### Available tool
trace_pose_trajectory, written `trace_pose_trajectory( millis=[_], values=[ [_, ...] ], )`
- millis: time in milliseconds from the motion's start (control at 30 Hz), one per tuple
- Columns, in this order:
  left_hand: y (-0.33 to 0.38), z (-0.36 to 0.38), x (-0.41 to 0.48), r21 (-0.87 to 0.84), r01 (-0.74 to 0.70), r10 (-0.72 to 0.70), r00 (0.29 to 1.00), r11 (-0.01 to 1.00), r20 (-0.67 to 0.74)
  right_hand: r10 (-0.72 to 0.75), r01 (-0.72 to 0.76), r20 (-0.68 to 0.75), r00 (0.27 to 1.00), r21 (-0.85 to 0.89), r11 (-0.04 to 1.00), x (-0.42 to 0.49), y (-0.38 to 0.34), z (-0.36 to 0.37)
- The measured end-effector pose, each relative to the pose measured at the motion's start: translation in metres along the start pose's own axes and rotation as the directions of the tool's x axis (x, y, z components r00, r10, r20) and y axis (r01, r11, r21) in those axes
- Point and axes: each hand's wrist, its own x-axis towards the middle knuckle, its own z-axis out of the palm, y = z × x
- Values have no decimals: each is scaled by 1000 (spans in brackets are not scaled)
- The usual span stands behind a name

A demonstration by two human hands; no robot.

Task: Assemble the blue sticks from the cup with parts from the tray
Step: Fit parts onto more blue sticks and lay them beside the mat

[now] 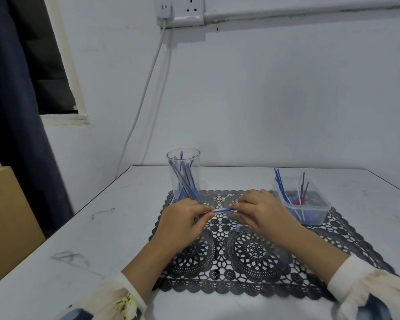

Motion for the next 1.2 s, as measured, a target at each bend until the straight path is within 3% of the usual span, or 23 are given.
trace_pose_trajectory(
  millis=[300,667,833,1000,1200],
  values=[
    [-1,0,0,-39,30,-29,999,999,19,-17,18,69,998,-20,1000,1,25,-13],
    [-1,-1,0,-36,28,-27,999,999,37,65,-56,78,995,-110,992,-5,49,-18],
    [-2,1,0,-32,18,-18,1000,999,25,16,13,230,973,-123,992,-11,60,-11],
    [-2,2,0,-32,13,-13,1000,999,21,54,32,432,900,-188,982,-17,65,-4],
    [-2,2,0,-33,12,-12,1000,999,24,85,45,510,856,-237,970,-21,70,1]
  ],
)
